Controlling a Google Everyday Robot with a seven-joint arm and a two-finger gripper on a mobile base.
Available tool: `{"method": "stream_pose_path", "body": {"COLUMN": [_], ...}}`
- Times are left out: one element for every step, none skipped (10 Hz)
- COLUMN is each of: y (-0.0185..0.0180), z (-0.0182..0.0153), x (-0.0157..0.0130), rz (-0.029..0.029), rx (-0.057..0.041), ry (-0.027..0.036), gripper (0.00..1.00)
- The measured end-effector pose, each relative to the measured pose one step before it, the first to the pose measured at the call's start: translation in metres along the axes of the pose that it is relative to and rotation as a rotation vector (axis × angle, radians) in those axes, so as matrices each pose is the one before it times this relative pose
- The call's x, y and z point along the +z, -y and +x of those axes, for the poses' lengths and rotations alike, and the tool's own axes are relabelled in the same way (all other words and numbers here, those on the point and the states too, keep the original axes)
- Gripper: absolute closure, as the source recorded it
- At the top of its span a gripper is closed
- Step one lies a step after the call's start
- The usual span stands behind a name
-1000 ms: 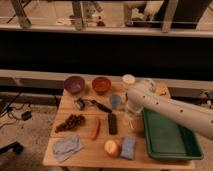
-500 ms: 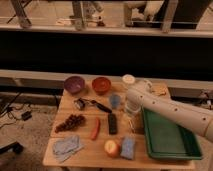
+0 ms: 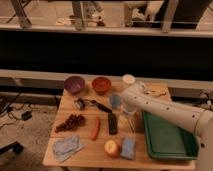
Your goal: Place fork in red bowl
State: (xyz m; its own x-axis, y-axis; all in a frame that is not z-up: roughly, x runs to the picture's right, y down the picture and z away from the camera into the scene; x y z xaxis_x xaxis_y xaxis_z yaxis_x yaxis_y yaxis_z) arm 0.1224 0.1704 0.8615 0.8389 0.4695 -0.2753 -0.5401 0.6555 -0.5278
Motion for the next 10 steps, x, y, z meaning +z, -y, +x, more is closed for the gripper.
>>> {"method": "stream_pose_path", "body": {"y": [-0.00073, -0.00023, 0.00059, 0.00104, 0.00082, 0.00092, 0.00094, 0.00141, 0.00159, 0.00107], "z": [0.00091, 0.00048, 0.00267, 0.00315, 0.00143, 0.00229, 0.00184, 0.0028, 0.00297, 0.00046], "x": [0.00226, 0.0012, 0.00145, 0.00125, 0.00074, 0.0014, 0.00171, 0.00187, 0.00165, 0.00217], "rz": [-0.00209, -0.0003, -0.00075, -0.00023, -0.00026, -0.00247, -0.00864, -0.014, -0.01393, -0.0138], "rx": [0.00668, 0.00537, 0.00776, 0.00715, 0.0041, 0.00589, 0.01306, 0.02006, 0.01234, 0.01149], "ry": [-0.00881, -0.00478, -0.00654, -0.00592, -0.00208, -0.00447, 0.00262, 0.00738, 0.00893, 0.01615], "gripper": [0.2, 0.2, 0.2, 0.2, 0.2, 0.2, 0.2, 0.2, 0.2, 0.2]}}
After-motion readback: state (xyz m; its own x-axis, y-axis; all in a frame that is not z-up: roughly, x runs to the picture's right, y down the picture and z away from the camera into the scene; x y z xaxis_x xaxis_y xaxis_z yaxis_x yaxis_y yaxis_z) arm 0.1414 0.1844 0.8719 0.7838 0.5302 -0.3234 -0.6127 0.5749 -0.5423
